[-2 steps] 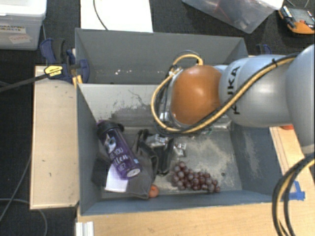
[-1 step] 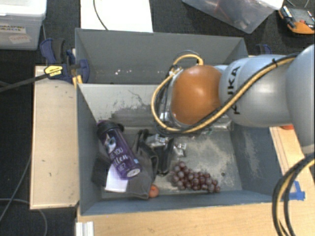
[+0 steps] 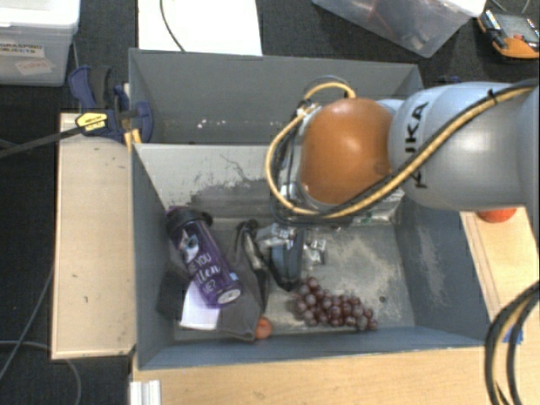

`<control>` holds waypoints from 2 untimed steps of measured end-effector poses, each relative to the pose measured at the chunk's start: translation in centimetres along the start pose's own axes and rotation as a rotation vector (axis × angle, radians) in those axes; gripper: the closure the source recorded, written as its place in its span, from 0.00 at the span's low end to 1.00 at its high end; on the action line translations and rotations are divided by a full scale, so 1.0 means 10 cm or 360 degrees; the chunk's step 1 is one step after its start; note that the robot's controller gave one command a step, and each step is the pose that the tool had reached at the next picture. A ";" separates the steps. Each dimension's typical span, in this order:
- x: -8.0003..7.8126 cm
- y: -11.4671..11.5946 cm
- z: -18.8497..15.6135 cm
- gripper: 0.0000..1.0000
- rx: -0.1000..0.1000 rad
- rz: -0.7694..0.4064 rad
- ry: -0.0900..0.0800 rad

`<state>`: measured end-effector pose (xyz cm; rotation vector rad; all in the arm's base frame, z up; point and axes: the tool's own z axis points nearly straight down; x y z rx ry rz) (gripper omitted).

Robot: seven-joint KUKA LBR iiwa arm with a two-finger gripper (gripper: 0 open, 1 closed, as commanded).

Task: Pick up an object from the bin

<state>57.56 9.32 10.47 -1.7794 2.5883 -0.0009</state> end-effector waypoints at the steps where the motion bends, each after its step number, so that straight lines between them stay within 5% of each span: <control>1: 0.00 0.00 -0.39 1.00 0.0000 0.0007 -0.0002; 2: 0.00 0.00 -0.68 1.00 0.0001 0.0013 -0.0003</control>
Offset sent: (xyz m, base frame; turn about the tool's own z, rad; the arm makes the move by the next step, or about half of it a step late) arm 0.0010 0.0002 0.0831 0.0025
